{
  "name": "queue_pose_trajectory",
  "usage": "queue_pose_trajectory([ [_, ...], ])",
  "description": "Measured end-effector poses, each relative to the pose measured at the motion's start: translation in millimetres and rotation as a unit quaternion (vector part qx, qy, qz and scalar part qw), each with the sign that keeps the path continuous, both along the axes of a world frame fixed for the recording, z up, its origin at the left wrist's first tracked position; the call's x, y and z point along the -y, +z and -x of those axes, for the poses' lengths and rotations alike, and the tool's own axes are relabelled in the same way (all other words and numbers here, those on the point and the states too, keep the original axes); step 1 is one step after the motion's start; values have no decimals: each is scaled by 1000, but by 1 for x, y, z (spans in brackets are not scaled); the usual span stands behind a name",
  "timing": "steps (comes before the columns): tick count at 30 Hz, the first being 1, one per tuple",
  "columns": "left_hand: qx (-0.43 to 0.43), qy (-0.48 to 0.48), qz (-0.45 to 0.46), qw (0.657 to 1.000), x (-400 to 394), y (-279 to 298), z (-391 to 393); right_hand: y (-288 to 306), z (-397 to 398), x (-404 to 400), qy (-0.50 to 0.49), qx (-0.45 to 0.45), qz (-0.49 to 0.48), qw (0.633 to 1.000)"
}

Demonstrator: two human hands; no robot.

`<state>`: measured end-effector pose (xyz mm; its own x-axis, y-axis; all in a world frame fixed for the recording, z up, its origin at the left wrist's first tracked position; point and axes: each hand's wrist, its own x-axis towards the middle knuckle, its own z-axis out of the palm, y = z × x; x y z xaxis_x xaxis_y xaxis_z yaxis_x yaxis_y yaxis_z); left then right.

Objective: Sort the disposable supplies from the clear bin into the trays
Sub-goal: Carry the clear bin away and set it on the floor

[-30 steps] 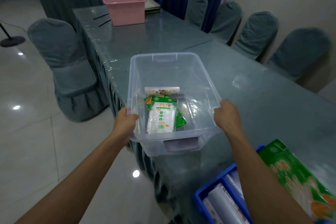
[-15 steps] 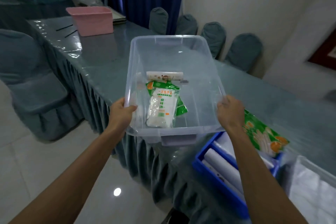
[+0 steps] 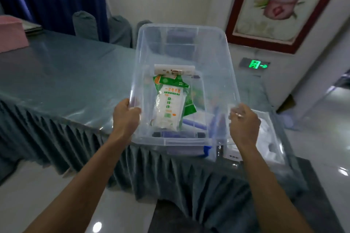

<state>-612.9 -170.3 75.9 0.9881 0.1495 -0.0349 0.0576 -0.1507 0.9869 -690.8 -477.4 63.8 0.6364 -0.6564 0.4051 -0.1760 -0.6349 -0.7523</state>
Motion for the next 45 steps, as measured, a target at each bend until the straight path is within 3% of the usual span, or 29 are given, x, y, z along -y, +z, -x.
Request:
queue_pose_trajectory([
  [4,3,-76,5,997,83,-11,34,-9,87,67,-79,17,-63,995],
  [11,7,-245,-16,969,281,-37,147,-14,298,191,-222,17,-33,974],
  [18,0,-383,-45,923,465,-74,305,-40,502,295,-372,-4,-76,925],
  [24,-14,-468,-87,880,569,-111,401,-69,618,347,-466,-27,-104,878],
  [32,-20,-526,-99,845,690,-151,452,-117,668,427,-540,-53,-148,827],
  [36,-52,-542,-95,833,768,-169,448,-135,661,496,-550,-99,-145,817],
  [45,-63,-572,-95,812,931,-161,426,-135,634,641,-584,-108,-188,782],
])
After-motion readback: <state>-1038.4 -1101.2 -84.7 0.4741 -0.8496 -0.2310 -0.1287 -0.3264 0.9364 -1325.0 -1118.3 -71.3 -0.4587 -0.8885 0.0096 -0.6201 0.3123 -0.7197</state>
